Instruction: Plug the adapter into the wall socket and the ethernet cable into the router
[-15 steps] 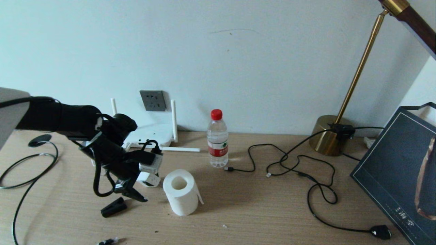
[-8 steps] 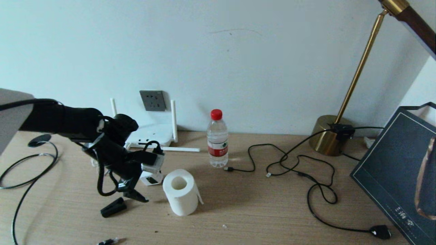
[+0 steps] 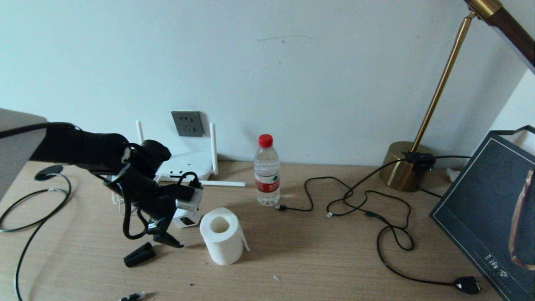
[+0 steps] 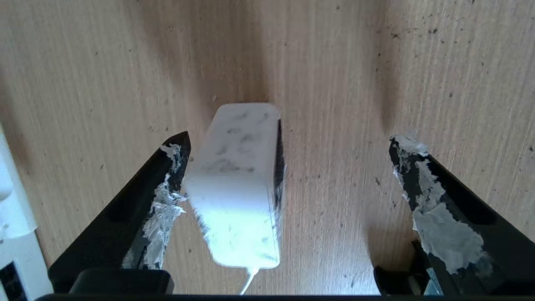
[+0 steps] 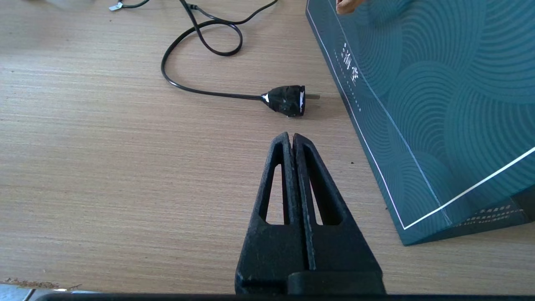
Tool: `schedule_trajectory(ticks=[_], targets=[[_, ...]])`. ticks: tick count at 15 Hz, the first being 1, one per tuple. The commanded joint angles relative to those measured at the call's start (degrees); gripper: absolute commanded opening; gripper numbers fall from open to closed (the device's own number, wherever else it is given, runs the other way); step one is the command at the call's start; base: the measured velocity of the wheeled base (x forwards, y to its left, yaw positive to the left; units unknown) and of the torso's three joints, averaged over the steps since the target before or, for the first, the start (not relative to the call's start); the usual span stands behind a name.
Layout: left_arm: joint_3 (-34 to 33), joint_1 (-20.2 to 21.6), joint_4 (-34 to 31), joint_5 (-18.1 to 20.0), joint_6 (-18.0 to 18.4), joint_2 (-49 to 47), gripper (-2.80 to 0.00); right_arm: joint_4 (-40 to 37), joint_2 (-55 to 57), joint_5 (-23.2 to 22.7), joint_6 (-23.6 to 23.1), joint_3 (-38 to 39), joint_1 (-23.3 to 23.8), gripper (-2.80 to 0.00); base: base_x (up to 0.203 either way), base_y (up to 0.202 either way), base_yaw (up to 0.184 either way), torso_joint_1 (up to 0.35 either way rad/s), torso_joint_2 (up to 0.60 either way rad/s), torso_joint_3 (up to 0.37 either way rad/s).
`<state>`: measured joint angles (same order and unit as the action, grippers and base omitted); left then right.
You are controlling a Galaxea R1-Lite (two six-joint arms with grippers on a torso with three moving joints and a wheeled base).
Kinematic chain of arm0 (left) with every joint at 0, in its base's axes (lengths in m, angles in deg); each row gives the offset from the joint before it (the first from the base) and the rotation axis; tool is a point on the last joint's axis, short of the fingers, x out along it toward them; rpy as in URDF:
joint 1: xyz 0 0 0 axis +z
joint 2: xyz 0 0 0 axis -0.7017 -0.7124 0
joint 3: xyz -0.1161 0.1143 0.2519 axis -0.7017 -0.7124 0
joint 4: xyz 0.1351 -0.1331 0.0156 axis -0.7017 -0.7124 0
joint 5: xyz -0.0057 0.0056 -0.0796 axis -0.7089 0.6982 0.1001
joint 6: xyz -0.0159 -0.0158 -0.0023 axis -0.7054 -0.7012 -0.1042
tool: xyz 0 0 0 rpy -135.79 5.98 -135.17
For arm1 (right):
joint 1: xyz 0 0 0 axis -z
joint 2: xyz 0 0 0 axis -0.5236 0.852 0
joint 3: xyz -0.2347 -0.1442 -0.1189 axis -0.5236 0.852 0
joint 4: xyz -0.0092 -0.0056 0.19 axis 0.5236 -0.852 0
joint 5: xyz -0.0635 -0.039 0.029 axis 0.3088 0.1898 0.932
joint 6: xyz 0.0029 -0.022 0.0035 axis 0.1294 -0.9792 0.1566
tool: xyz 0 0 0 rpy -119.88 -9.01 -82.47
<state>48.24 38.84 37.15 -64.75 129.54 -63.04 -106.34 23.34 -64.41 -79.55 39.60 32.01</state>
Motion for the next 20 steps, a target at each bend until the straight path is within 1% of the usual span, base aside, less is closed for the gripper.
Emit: schedule_trajectory(ticks=[1, 9, 10, 20], targets=[[0.5, 0.0, -0.4, 0.1, 0.5, 0.3, 0.0, -0.1, 0.1, 0.0, -0.1, 0.0, 0.0, -2.8, 0.0, 0.0, 0.0, 0.0, 0.0, 0.0], [0.4, 0.0, -0.2, 0.1, -0.3, 0.4, 0.0, -0.1, 0.0, 0.0, 0.0, 0.0, 0.0, -2.8, 0.0, 0.0, 0.0, 0.0, 0.0, 0.0], [0.4, 0.0, -0.1, 0.1, -0.3, 0.4, -2.8, -0.1, 0.1, 0.0, 0.0, 0.0, 0.0, -2.8, 0.0, 0.0, 0.0, 0.0, 0.0, 0.0], [0.4, 0.0, -0.2, -0.1, -0.1, 0.4, -2.8, -0.1, 0.0, 0.0, 0.0, 0.0, 0.0, -2.8, 0.0, 0.0, 0.0, 0.0, 0.0, 0.0]])
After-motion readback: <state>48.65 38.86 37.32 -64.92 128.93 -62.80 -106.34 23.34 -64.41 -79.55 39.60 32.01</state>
